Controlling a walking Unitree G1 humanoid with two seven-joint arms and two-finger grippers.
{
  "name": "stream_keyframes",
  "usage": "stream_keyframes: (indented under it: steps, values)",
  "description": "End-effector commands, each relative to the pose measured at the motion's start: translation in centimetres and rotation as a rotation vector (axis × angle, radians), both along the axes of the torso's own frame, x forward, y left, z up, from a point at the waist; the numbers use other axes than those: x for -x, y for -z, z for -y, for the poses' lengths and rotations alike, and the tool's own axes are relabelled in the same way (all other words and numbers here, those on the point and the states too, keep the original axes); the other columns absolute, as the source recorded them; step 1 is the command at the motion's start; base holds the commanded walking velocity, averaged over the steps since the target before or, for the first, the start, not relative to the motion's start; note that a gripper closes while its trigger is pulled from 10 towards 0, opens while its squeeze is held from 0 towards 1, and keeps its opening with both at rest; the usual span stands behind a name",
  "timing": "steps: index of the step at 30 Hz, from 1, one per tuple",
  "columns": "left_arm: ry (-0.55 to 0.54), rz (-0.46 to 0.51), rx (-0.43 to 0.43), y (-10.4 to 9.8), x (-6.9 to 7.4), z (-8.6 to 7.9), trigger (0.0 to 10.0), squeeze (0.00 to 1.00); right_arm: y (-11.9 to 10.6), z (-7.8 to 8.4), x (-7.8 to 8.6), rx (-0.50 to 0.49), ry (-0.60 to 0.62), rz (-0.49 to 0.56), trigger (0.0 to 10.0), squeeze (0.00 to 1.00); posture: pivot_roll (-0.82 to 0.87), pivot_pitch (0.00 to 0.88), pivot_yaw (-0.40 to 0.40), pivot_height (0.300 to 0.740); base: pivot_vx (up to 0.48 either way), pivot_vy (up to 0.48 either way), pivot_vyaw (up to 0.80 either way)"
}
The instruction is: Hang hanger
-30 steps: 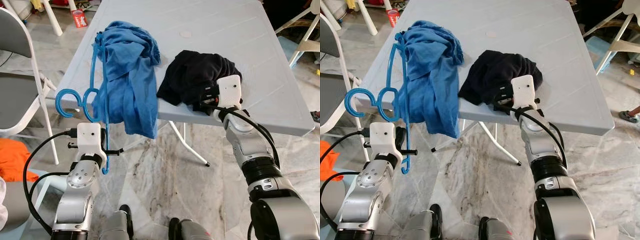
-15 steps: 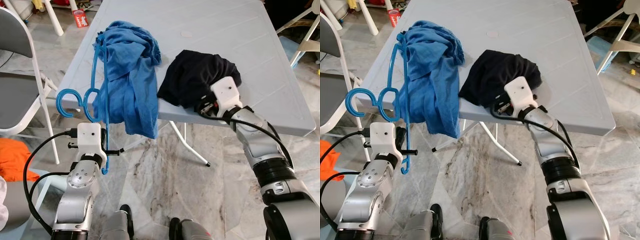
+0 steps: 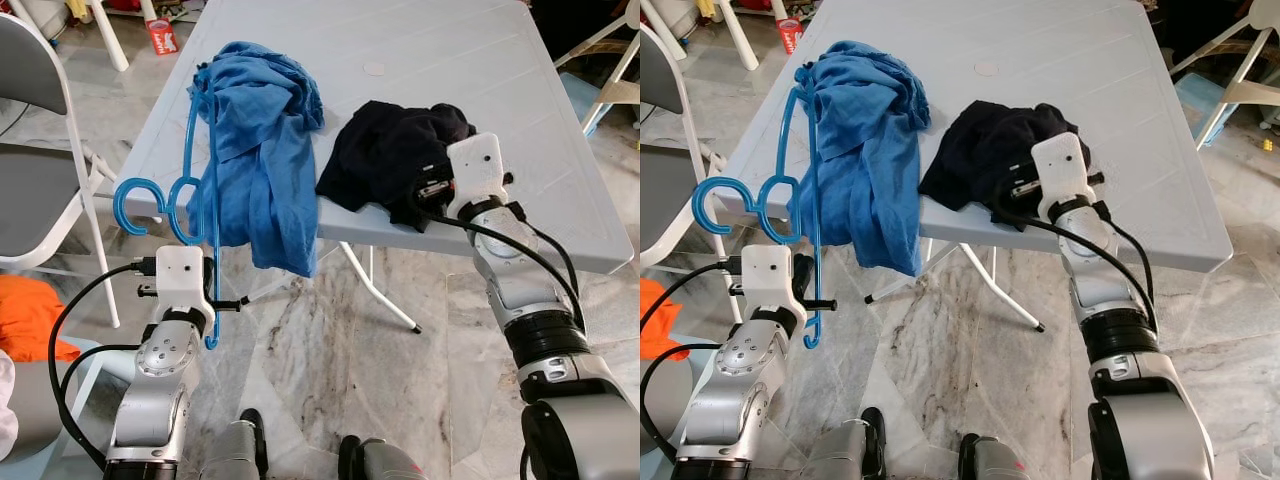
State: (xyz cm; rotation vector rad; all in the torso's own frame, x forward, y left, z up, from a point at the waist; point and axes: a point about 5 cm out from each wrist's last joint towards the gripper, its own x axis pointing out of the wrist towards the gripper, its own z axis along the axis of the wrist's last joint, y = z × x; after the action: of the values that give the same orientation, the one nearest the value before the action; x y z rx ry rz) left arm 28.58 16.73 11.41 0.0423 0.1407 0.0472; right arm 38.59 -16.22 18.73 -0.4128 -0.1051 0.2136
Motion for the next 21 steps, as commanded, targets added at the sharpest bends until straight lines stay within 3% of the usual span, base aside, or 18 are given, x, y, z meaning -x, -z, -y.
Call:
stream_keyframes:
  steps: [1, 4, 7, 11, 19, 20, 21]
  values:
    - [0.002, -0.022, 0.001, 0.6, 0.3, 0.1, 10.0, 0.0, 0.5, -0.5, -0.1, 0.034, -0.046, -0.058, 10.0, 0.0, -0.02, 0.2, -0.034, 0.74, 0.0, 0.0, 0.0]
    - [0.038, 0.02, -0.055, 0.1, 0.1, 0.4, 10.0, 0.0, -0.7, -1.2, -0.5, 0.096, -0.141, -0.046, 10.0, 0.0, -0.02, 0.202, -0.044, 0.74, 0.0, 0.0, 0.0]
    - [0.069, 0.063, -0.109, -0.5, 0.0, 0.6, 10.0, 0.0, -2.0, -1.2, -0.9, 0.112, -0.142, -0.006, 10.0, 0.0, -0.02, 0.202, -0.05, 0.74, 0.0, 0.0, 0.0]
    - [0.098, 0.115, -0.156, -1.4, -0.1, 0.9, 10.0, 0.0, -3.7, -1.3, -1.6, 0.072, -0.142, 0.015, 10.0, 0.0, -0.02, 0.205, -0.053, 0.74, 0.0, 0.0, 0.0]
    - [0.143, 0.129, -0.163, -2.0, 0.1, 1.4, 10.0, 0.0, -5.2, -4.5, -2.6, 0.088, -0.327, -0.101, 10.0, 0.0, 0.0, 0.226, -0.045, 0.74, 0.0, 0.0, 0.0]
    - [0.145, 0.122, -0.164, -1.9, 0.1, 1.2, 10.0, 0.0, -7.5, -4.6, -3.2, 0.082, -0.249, 0.007, 10.0, 0.0, 0.0, 0.227, -0.043, 0.74, 0.0, 0.0, 0.0]
    - [0.145, 0.122, -0.164, -1.9, 0.1, 1.2, 10.0, 0.0, -7.5, -4.6, -3.2, 0.082, -0.249, 0.007, 10.0, 0.0, 0.0, 0.227, -0.043, 0.74, 0.0, 0.0, 0.0]
